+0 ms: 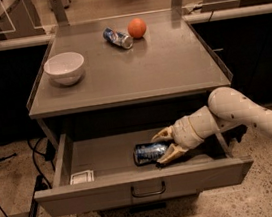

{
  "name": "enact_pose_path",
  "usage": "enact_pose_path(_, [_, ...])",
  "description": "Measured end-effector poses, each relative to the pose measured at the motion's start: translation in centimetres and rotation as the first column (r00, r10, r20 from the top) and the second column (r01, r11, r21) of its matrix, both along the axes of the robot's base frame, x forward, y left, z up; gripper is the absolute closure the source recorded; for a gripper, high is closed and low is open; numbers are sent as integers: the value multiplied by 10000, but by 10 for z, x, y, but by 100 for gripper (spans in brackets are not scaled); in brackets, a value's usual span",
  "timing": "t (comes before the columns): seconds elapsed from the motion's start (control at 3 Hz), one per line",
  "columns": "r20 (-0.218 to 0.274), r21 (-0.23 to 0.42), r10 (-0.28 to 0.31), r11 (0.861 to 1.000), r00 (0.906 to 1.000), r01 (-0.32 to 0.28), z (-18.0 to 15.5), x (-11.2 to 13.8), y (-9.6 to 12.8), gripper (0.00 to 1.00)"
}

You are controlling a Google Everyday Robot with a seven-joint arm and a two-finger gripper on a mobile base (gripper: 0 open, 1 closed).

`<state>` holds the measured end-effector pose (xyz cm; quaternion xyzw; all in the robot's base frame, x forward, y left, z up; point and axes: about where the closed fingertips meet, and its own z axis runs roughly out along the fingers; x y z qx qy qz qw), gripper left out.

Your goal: Place pepsi can into top drawer

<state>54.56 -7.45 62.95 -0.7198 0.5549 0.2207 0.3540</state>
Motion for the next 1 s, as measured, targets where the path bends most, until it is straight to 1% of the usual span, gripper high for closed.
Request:
enact_pose_path(0.33, [0, 0, 1, 10000, 10000, -1, 0, 0, 0, 5])
enact_pose_path(0.67, [-1, 0, 2, 10000, 10000, -2, 0, 0, 0, 0])
enact_pose_path(1.0, [-1, 0, 2, 10000, 10000, -2, 0, 0, 0, 0])
